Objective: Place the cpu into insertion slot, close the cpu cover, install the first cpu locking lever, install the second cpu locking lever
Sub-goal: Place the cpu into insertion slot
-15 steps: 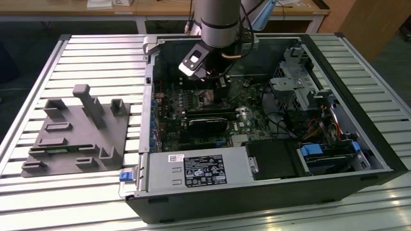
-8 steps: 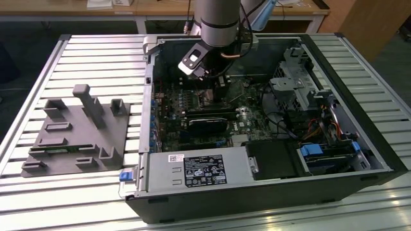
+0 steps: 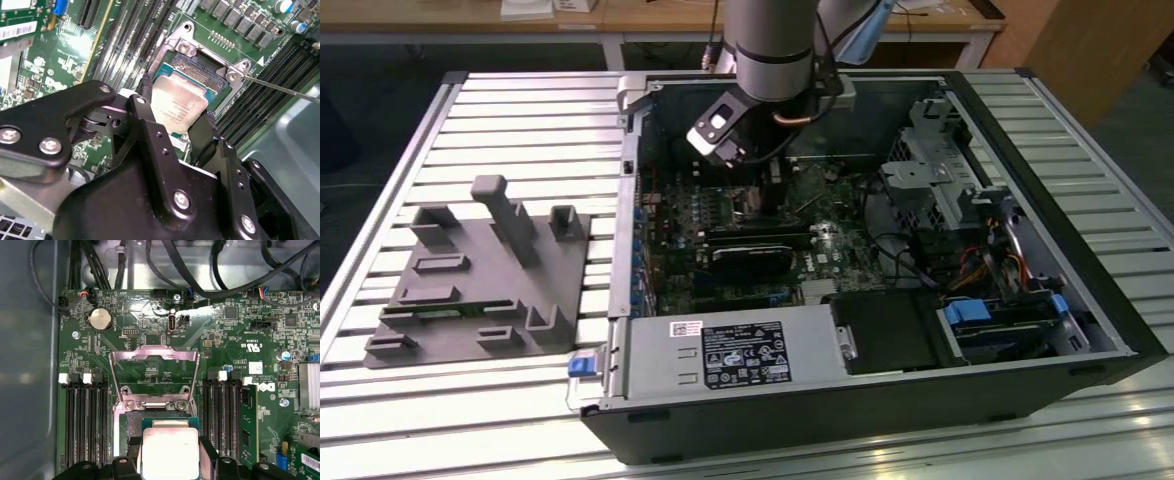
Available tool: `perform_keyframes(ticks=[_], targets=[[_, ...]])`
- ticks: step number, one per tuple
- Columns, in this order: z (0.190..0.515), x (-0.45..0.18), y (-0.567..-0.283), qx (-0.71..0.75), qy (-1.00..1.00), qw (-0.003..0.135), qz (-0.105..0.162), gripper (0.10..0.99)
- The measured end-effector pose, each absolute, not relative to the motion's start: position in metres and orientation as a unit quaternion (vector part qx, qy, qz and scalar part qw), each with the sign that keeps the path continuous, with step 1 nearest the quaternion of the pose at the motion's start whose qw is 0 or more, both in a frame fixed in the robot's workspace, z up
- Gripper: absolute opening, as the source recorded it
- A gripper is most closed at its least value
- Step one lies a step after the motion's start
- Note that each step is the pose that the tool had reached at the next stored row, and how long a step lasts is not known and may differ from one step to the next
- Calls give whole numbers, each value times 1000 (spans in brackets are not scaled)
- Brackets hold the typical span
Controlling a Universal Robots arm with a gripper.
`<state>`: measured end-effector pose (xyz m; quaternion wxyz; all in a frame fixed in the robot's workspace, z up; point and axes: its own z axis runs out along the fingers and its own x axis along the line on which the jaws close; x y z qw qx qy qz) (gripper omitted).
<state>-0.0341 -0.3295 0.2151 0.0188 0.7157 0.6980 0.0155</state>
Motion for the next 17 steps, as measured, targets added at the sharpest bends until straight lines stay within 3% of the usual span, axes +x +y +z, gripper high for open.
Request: perform_keyframes(ticks=[17], targets=[[202,-40,-323,711,702,32,21,541]])
